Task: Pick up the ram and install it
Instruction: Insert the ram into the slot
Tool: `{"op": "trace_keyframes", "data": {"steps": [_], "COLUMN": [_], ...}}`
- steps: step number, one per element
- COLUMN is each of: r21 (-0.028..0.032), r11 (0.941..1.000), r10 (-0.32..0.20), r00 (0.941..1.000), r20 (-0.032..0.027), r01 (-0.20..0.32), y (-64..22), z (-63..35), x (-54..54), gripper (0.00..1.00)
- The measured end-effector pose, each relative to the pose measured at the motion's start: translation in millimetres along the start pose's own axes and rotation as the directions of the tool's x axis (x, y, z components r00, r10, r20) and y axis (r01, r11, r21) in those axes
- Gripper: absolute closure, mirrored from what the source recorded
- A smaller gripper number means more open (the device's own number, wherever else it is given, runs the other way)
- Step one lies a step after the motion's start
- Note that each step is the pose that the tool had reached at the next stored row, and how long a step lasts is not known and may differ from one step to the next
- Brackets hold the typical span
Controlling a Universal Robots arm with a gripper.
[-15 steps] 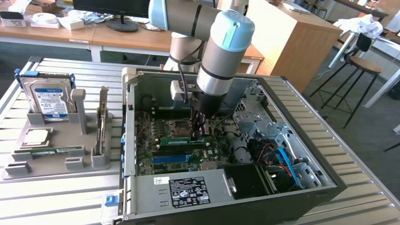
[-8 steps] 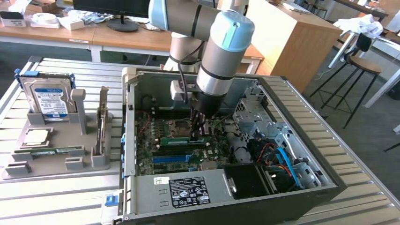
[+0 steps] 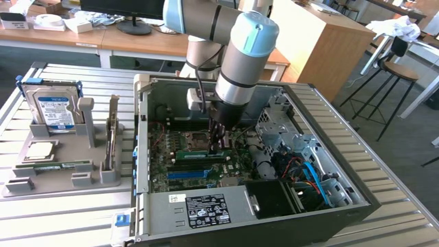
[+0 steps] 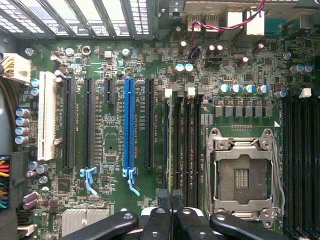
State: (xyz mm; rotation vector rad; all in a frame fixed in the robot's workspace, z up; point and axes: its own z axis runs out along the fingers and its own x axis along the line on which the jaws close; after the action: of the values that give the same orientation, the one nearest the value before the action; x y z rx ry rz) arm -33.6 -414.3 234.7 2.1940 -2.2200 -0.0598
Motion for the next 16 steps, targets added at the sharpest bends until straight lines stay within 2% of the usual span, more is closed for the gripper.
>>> {"op": "trace_keyframes", "data": {"steps": [16], "r21": [-0.0001], "r11": [1.0000], "r10": [0.000], "r00": [1.0000], "r20": [-0.0005], "r01": [0.000], "y": [0.0], "z": [0.5], "x": [0.6], "gripper": [0.89]}}
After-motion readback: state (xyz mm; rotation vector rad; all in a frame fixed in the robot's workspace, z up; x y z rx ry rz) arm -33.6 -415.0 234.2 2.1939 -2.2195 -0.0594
